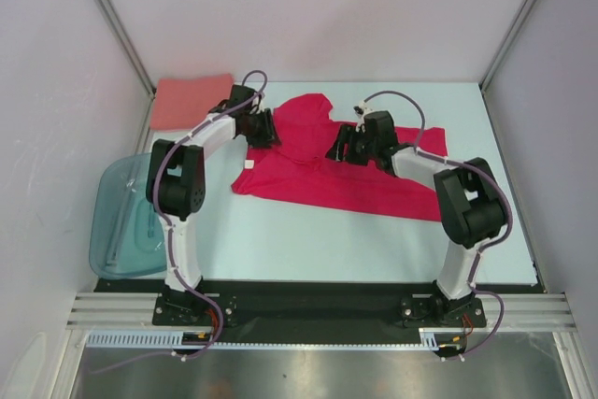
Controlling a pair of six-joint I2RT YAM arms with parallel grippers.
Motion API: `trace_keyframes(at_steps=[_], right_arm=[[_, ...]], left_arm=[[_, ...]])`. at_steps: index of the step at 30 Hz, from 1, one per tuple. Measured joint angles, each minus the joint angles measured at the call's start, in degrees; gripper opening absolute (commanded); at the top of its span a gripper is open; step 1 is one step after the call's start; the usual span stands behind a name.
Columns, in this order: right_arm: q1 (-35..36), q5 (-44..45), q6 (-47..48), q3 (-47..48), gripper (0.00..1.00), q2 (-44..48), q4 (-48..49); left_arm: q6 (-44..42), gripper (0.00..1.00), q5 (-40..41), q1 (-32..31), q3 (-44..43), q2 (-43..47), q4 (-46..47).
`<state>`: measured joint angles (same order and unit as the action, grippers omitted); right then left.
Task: Fold and stack the t-shirts
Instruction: Fold the tshirt
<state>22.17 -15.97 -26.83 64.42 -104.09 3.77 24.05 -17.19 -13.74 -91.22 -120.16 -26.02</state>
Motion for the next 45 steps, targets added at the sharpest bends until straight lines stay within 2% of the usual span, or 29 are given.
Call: trace_keyframes(at_steps=[4,16,22,26,28,30,38,41,42,45], right_arm=[[1.0,-1.8,0.6,3.2,0.68,-4.8,1.3],[2.9,-4.3,2.6,8.4,0.67,-10.9,1.7],[3.2,-4.7,3.7,10.4,0.59,-12.2,1.6],[3.4,-4.7,4.9,12.2,0.58,-13.4,0.7],[3.6,-4.7,5.6,12.7,0.52,-13.8,0.3],[3.8,-4.7,6.2,13.1,0.5,-13.9,-0.3],[4.4,-4.7,7.6,13.5,0.48,-14.4,-2.1],[4.6,-4.7,7.7,13.5,0.36,-14.5,-2.5],[4.7,-4.7,7.8,13.5,0.25,-14.5,-2.6],[4.9,-4.7,8.1,13.6,0.16,-14.5,-2.7]], left_arm=[[-0.1,0.5,0.0,-1.2,-3.6,-2.4,0.7],[0.5,0.48,0.5,-1.9,-6.8,-7.1,1.3],[0.8,0.4,0.5,-1.9,-8.0,-8.3,1.1],[1.0,0.33,0.5,-1.9,-8.9,-9.0,0.9],[1.0,0.28,0.5,-1.9,-9.0,-9.1,0.6],[1.1,0.26,0.5,-1.9,-9.0,-9.1,0.2],[1.3,0.23,0.5,-1.9,-9.6,-9.1,-1.4],[1.4,0.17,0.5,-1.9,-9.7,-9.1,-1.8],[1.4,0.14,0.5,-1.9,-9.8,-9.1,-1.9],[1.4,0.09,0.5,-1.9,-10.2,-9.1,-2.8]])
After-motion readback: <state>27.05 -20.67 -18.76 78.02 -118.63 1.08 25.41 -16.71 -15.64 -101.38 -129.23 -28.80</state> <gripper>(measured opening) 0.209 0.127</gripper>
